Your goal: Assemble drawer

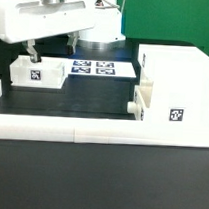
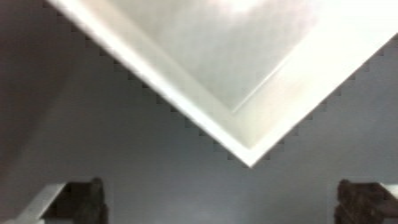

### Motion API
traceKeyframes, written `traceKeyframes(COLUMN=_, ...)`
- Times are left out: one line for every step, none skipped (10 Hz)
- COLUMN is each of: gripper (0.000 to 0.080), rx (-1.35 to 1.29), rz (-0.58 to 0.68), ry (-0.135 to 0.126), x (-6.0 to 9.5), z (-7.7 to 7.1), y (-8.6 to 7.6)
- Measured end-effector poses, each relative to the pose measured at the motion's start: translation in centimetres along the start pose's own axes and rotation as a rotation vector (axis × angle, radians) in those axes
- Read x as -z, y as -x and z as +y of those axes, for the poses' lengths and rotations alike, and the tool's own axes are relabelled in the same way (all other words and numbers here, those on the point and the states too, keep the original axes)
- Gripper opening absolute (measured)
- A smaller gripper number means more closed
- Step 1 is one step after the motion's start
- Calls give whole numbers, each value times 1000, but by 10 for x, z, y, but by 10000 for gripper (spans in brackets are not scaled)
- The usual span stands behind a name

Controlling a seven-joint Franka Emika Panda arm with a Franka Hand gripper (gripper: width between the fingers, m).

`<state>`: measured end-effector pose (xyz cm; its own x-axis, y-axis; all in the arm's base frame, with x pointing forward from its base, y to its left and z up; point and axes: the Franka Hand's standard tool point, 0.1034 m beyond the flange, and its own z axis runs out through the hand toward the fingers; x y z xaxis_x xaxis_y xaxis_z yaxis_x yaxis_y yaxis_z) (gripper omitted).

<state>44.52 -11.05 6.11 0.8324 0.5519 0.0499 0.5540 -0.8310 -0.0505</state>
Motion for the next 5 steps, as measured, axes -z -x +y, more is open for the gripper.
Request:
traceKeyframes(gripper=649, rx=-80, rz=-5, ry=-5, x=-2, z=-3, y=3)
traceKeyframes(gripper=649, rx=-174, rz=-3, ry=-5, x=-2, z=-3, y=1)
traceKeyframes(gripper=649, rx=-195, rz=-4, ry=-5, x=-2, z=-4, y=1)
traceKeyframes(gripper=649, rx=-276, rz=-2, ry=-8, x=-2, z=-4, y=0)
traceKeyframes(gripper=649, rx=-349, rz=0, ry=-10, x=-2, z=-5, y=0)
